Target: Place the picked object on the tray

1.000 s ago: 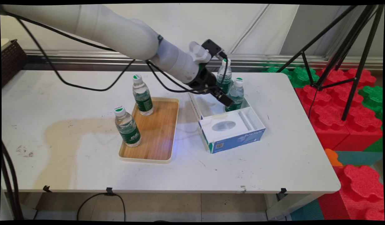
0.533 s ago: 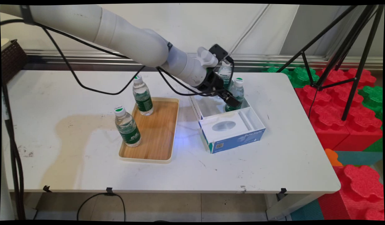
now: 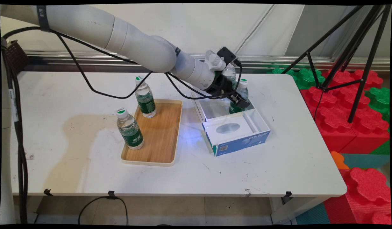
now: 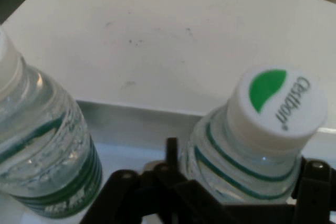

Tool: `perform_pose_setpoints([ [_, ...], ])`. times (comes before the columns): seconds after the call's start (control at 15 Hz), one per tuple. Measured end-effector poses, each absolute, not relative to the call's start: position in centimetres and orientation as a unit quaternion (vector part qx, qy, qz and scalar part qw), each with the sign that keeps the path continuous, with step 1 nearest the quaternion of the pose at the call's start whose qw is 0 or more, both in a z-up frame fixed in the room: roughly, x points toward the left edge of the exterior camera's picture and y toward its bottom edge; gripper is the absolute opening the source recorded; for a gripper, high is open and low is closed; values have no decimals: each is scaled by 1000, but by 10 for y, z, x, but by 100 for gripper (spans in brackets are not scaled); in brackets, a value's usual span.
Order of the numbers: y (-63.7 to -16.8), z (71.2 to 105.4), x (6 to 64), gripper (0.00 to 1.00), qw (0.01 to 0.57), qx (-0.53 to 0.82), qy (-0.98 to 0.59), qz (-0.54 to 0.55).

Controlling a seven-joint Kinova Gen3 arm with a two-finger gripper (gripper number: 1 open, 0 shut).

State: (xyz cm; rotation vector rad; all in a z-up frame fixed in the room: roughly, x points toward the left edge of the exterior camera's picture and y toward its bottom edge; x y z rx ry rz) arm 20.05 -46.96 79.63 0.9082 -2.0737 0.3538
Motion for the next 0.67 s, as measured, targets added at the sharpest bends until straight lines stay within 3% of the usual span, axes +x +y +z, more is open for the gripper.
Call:
perform_pose_setpoints([
  [0.33, -471, 802, 199, 0, 416, 359, -823, 146],
  [0.67, -469, 836, 189, 0, 422, 362, -818, 145],
])
